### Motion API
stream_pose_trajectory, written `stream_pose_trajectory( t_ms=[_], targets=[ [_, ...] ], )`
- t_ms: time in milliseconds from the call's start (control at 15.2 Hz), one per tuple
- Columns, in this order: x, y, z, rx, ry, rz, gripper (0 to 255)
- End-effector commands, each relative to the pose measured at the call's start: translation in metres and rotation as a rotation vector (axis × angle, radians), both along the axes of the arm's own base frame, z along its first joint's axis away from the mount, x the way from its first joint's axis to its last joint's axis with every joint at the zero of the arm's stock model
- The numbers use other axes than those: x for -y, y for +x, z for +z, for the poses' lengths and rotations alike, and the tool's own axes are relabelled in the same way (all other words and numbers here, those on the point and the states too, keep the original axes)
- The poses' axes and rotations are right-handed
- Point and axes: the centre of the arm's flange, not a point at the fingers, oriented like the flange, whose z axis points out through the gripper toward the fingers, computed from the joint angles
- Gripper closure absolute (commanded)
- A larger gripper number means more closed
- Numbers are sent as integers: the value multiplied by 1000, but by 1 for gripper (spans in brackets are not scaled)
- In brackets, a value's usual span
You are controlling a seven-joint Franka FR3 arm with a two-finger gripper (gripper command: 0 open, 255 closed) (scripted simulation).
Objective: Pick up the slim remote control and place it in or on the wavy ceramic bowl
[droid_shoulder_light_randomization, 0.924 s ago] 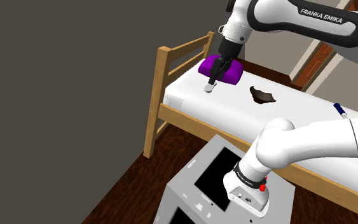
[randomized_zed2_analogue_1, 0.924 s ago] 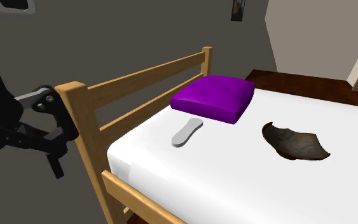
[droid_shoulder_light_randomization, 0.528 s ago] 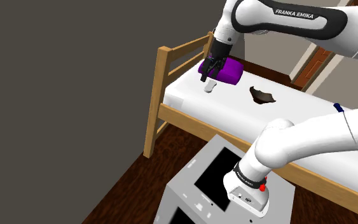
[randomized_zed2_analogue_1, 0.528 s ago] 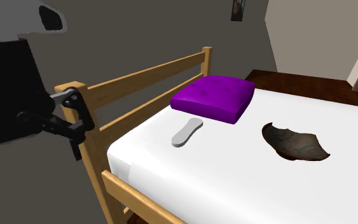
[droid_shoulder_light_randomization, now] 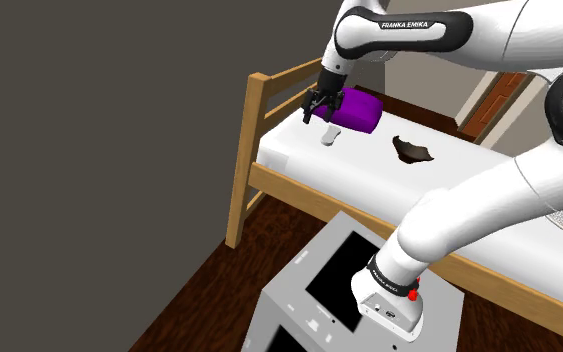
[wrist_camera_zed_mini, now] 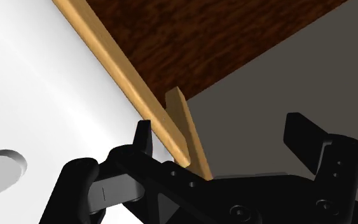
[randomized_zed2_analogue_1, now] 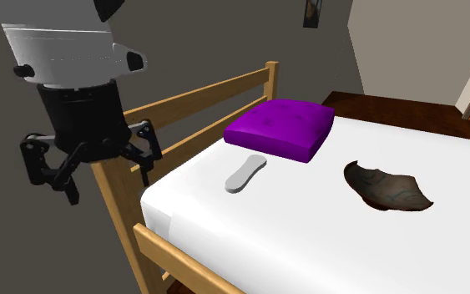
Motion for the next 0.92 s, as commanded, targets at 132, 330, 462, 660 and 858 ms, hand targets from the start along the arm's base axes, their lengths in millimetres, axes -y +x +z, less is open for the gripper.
stream_pose_trajectory(
  t_ms=[132,330,462,660,858],
  targets=[
    [37,30,-18,-5,-5,-115,0],
    [68,49,-33,-8,-8,-200,0],
    [89,61,-42,-11,-11,-257,0],
    [123,75,-56,-15,-14,-342,0],
    [157,87,-70,-18,-17,-427,0]
  ],
)
